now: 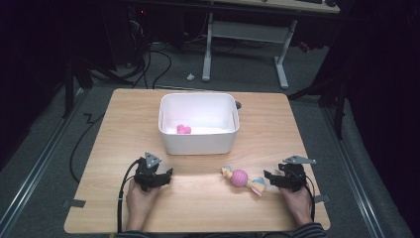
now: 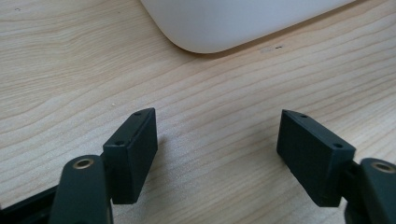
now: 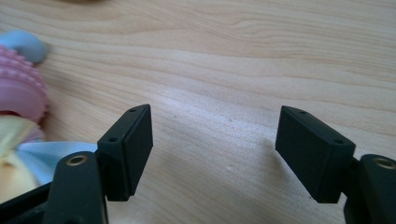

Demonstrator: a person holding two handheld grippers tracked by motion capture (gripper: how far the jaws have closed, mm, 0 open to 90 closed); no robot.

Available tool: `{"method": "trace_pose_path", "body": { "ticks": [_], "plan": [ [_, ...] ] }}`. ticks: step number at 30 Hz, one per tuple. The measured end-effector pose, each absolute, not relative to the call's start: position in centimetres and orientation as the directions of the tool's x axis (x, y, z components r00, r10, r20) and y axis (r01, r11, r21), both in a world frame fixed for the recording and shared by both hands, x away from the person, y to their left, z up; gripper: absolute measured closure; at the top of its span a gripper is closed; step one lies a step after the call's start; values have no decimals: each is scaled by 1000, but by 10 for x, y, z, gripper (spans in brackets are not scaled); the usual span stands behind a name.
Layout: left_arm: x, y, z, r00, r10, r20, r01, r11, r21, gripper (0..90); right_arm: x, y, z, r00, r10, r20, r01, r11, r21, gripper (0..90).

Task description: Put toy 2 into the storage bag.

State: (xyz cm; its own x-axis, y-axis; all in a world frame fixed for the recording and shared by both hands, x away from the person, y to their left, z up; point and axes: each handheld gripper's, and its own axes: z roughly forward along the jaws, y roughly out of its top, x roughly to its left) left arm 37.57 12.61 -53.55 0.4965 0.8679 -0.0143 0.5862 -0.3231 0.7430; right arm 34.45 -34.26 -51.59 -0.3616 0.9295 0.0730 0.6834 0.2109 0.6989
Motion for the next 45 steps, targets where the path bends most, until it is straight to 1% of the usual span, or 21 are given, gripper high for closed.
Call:
{"method": "trace_pose_path", "body": {
  "ticks": [2, 6, 11, 15, 19, 27, 34, 38, 45],
  "plan": [
    [376, 126, -535, 497, 868, -15, 586, -323, 743, 289, 340, -343, -511, -372, 925, 71, 681, 220, 699, 278],
    [376, 126, -535, 499, 867, -15, 587, -325, 742, 287, 330, -340, -500, -396, 916, 56, 646, 235, 727, 279],
    [376, 126, -535, 498, 867, -16, 587, -323, 742, 286, 320, -336, -486, -433, 898, 75, 621, 237, 747, 289],
    [376, 126, -536, 501, 866, -14, 585, -326, 742, 277, 315, -322, -478, -485, 873, 45, 595, 292, 749, 300],
    [376, 126, -536, 501, 866, -14, 585, -327, 742, 277, 314, -307, -473, -535, 844, 44, 581, 330, 744, 303],
    [376, 126, -536, 501, 865, -14, 585, -327, 742, 277, 317, -273, -463, -648, 761, 13, 538, 445, 716, 302],
    [376, 126, -536, 501, 865, -14, 585, -326, 742, 276, 327, -253, -469, -684, 729, 17, 552, 502, 666, 287],
    [376, 126, -536, 502, 865, -14, 585, -328, 742, 274, 333, -248, -474, -685, 728, 0, 559, 526, 640, 274],
    [376, 126, -536, 503, 864, -14, 585, -329, 741, 272, 343, -243, -485, -685, 728, 16, 589, 541, 600, 273]
  ]
}}
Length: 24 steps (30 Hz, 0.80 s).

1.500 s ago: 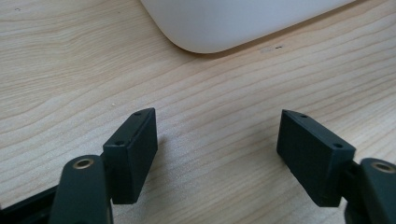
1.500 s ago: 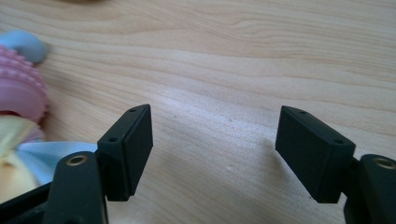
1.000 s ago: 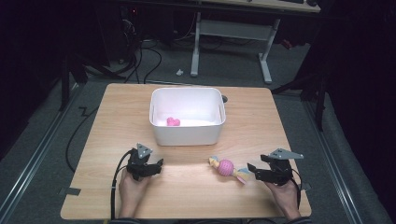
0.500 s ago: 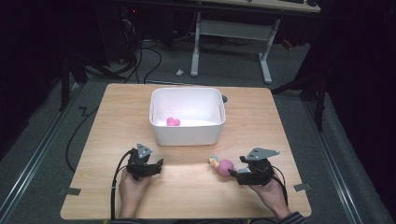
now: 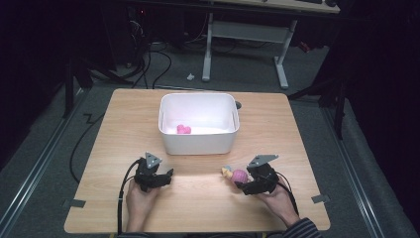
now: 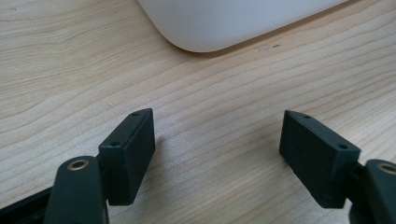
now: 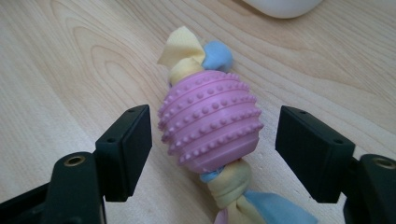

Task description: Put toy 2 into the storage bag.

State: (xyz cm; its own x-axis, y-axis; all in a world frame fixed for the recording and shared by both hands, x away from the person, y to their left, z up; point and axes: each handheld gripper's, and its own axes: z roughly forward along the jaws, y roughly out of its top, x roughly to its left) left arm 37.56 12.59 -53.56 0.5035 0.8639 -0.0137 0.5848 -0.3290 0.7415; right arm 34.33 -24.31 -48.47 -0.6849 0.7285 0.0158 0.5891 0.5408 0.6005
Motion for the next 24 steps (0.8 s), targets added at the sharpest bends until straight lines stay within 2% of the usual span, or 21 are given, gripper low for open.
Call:
{"method": "trace_pose_path", "body": {
  "ticks": [16, 24],
  "plan": [
    [376, 126, -536, 504, 863, -14, 585, -330, 741, 270, 343, -243, -493, -691, 722, 36, 604, 549, 578, 342],
    [375, 126, -536, 505, 863, -13, 585, -331, 741, 267, 340, -249, -483, -692, 720, 56, 589, 518, 620, 344]
  ]
}}
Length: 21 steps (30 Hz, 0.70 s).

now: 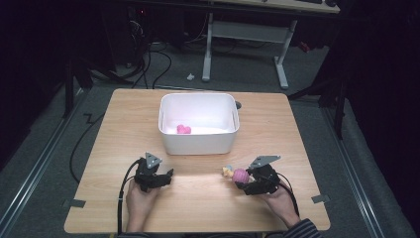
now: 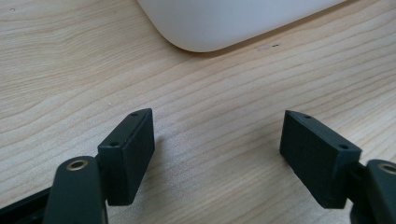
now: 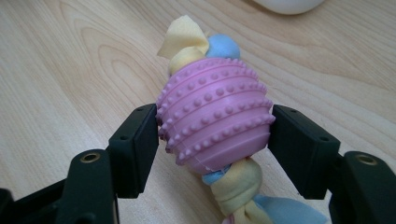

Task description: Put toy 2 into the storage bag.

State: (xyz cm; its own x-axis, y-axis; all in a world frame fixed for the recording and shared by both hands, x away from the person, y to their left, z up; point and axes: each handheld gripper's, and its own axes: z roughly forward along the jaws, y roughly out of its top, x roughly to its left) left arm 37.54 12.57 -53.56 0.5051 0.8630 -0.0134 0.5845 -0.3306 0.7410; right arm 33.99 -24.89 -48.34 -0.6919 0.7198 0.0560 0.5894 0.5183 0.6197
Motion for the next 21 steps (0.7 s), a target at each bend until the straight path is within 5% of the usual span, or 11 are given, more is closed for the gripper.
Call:
{"method": "trace_pose_path", "body": {
  "ticks": [21],
  "plan": [
    [375, 125, -536, 503, 864, -13, 585, -329, 741, 264, 340, -274, -443, -680, 724, 113, 561, 416, 715, 345]
  ]
}}
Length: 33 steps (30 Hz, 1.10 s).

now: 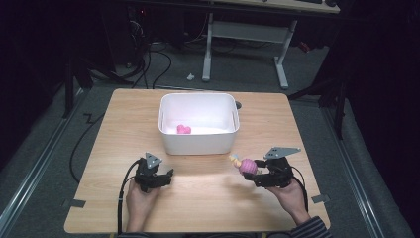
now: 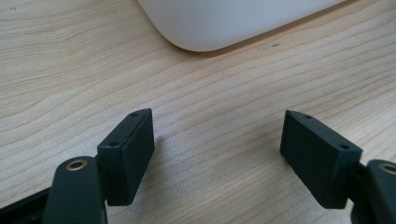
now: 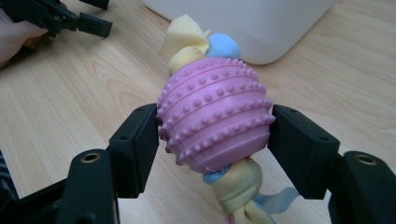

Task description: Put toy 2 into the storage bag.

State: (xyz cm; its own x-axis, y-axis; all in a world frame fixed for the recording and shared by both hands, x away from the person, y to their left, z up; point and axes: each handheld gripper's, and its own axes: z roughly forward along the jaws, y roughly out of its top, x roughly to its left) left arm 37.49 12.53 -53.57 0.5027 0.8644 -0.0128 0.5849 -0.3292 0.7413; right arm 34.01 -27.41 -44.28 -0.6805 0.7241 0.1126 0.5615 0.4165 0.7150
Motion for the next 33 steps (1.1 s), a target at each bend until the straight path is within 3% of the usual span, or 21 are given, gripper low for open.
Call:
{"method": "trace_pose_path", "body": {
  "ticks": [25, 33],
  "plan": [
    [375, 125, -536, 503, 864, -13, 585, -330, 741, 261, 370, -259, -360, -727, 686, -20, 430, 479, 765, 345],
    [375, 125, -536, 503, 864, -13, 585, -330, 741, 261, 387, -253, -345, -730, 684, -18, 432, 481, 763, 346]
  ]
}}
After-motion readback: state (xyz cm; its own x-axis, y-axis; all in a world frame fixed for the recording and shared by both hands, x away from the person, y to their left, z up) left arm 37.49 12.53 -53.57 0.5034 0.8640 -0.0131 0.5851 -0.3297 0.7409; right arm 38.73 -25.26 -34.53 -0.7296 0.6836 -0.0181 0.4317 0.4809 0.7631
